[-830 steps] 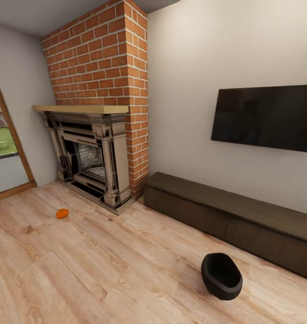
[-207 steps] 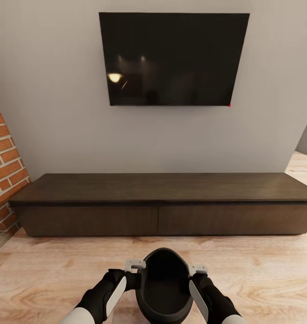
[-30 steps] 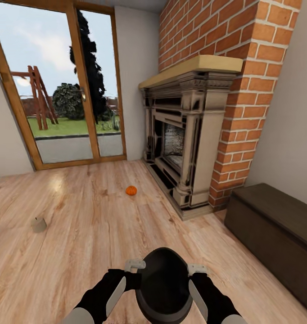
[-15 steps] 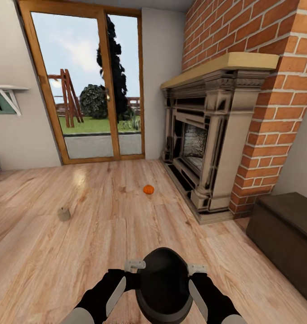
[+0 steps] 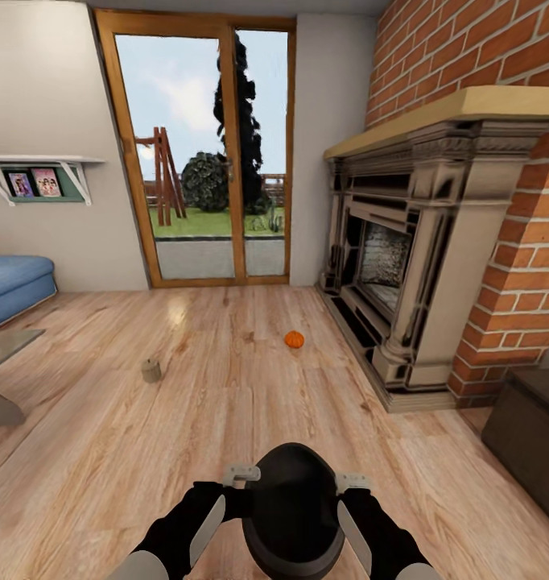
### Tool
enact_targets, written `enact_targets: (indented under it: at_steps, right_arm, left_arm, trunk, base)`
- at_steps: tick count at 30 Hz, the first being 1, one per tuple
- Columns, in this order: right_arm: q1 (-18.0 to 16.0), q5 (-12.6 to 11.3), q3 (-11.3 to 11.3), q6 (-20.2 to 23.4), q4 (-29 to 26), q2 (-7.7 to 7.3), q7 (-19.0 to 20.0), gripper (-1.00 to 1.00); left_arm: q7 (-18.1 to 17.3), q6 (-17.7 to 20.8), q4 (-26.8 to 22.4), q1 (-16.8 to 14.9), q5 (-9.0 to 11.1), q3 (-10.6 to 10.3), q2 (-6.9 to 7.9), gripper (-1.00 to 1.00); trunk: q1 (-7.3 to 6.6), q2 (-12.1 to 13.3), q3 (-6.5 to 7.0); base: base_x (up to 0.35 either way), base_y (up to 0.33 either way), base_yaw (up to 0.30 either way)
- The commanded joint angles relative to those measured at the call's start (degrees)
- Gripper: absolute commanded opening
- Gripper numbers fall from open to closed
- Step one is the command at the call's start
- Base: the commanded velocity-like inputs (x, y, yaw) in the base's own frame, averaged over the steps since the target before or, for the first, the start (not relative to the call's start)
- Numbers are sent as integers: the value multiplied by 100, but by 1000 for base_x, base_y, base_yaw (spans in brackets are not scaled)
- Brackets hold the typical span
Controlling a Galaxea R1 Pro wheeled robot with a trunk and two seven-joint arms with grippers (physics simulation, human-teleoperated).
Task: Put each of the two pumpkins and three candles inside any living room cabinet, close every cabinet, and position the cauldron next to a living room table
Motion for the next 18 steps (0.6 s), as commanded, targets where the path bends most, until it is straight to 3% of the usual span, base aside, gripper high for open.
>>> enact_targets:
  at_steps: [1, 18]
  right_arm:
    - [-5, -72, 50, 3, -35, -3, -41, -100]
    - [-5, -72, 50, 4, -28, -3, -17, -100]
  left_arm:
    - [39, 32, 1, -3, -106, 3, 6, -100]
    - [36, 32, 1, -3, -106, 3, 6, -100]
  trunk:
    - [-2, -3, -5]
    - [-2, -3, -5]
  base:
    - [0, 0, 77]
    - [0, 0, 8]
